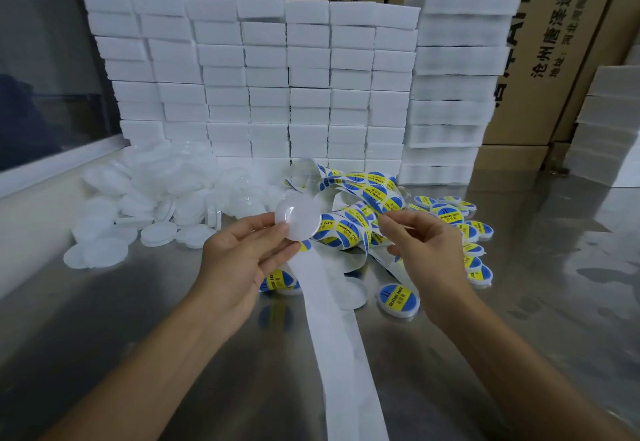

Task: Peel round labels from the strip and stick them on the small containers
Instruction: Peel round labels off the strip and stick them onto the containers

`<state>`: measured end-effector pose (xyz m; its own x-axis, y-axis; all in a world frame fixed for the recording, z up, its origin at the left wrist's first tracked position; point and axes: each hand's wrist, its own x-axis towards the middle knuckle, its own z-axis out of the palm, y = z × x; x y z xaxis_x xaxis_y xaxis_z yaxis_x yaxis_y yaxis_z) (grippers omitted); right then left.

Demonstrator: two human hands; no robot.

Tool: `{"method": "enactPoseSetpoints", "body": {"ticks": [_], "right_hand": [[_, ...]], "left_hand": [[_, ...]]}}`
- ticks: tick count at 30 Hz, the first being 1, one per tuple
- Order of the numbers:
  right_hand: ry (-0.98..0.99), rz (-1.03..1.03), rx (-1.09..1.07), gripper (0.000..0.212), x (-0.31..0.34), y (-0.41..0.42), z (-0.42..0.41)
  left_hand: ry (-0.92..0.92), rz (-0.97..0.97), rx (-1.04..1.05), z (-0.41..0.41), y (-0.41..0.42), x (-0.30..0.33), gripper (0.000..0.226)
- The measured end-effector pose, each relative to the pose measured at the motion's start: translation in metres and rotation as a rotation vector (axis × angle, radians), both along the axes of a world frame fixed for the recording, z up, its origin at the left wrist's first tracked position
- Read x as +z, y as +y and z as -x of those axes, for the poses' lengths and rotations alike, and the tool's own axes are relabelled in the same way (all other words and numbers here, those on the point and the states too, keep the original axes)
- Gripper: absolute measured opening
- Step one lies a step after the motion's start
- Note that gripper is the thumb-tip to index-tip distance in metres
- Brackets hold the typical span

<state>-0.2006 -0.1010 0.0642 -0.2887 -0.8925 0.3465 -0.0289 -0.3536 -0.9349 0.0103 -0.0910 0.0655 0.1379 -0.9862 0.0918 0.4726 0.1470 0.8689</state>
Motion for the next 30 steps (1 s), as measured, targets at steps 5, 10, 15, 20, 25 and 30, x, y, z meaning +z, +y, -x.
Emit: {"method": "enactPoseSetpoints", "body": {"ticks": [5, 10, 15, 20, 25, 30], "right_hand": [[-0.078, -0.018, 0.109, 0.009, 0.004, 0.005, -0.001], [-0.140, -0.059, 0.319, 0.015, 0.006, 0.011, -0.012], [-0.058, -0.064, 0.315, 0.014, 0.003, 0.015, -0.019], [-0.016, -0.053, 0.310, 0.012, 0.002, 0.017, -0.022], [-0.035, -0.070, 0.315, 0.013, 0.003, 0.018, -0.024], [-0.029, -0.073, 0.301, 0.013, 0.003, 0.018, -0.023]], "left_hand": [[0.062, -0.049, -0.025, 0.003, 0.000, -0.004, 0.023], [0.062, -0.051, -0.044, 0.008, 0.002, -0.006, 0.036], [0.047, -0.066, -0.069, 0.011, 0.004, -0.005, 0.042], [0.029, -0.075, -0.096, 0.013, 0.005, -0.004, 0.038], [0.023, -0.087, -0.109, 0.013, 0.006, -0.004, 0.045], [0.013, -0.080, -0.113, 0.013, 0.006, -0.004, 0.042]]}}
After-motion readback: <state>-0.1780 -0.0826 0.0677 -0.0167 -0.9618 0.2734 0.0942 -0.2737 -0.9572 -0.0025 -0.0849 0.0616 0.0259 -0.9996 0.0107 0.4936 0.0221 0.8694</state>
